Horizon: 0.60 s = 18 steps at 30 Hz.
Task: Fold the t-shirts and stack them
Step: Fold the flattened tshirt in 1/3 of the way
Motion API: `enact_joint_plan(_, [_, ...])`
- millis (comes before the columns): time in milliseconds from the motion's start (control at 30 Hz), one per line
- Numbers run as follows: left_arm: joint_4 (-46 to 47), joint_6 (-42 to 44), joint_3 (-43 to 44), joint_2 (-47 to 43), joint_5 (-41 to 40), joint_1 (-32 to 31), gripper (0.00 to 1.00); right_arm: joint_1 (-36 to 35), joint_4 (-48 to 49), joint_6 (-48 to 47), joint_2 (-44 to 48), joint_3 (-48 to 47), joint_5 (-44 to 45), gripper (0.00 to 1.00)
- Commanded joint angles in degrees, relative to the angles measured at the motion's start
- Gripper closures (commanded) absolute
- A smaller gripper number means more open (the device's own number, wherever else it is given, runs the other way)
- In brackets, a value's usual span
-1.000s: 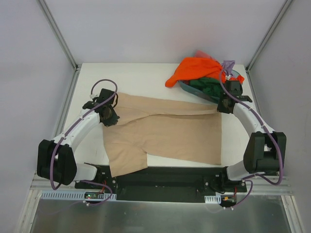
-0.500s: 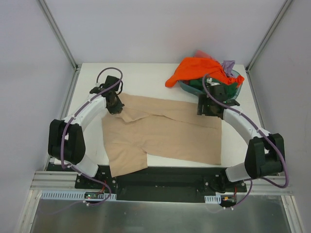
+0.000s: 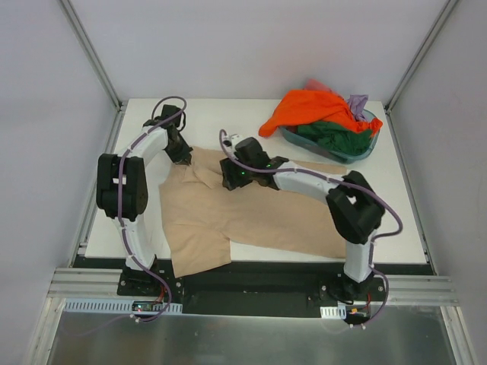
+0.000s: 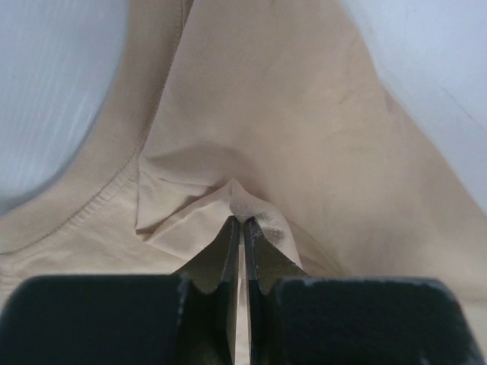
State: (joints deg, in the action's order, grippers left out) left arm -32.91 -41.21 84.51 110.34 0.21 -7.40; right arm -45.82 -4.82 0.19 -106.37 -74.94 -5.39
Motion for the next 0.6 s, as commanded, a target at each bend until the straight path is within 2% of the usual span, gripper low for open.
enact_joint_plan(0, [-1.0, 1.8, 1.3, -0.3, 1.7, 0.2, 1.0, -4.2, 2.3, -2.1, -7.5, -10.4, -0.8, 0.42])
enact_joint_plan(100, [-1.0, 1.7, 0.4, 0.2, 3.0, 1.2, 1.0, -5.4, 1.9, -1.8, -12.1, -14.9, -0.3, 0.46])
enact_joint_plan(367, [-1.0, 2.7, 0.0, 0.9, 5.0, 1.3, 1.0, -8.0, -5.6, -3.5, -21.9, -26.0, 4.5, 0.46])
enact_joint_plan(567, [-1.0, 3.1, -0.4, 0.6, 4.9, 1.5, 1.0, -8.2, -10.3, -4.4, -25.1, -28.9, 10.2, 0.46])
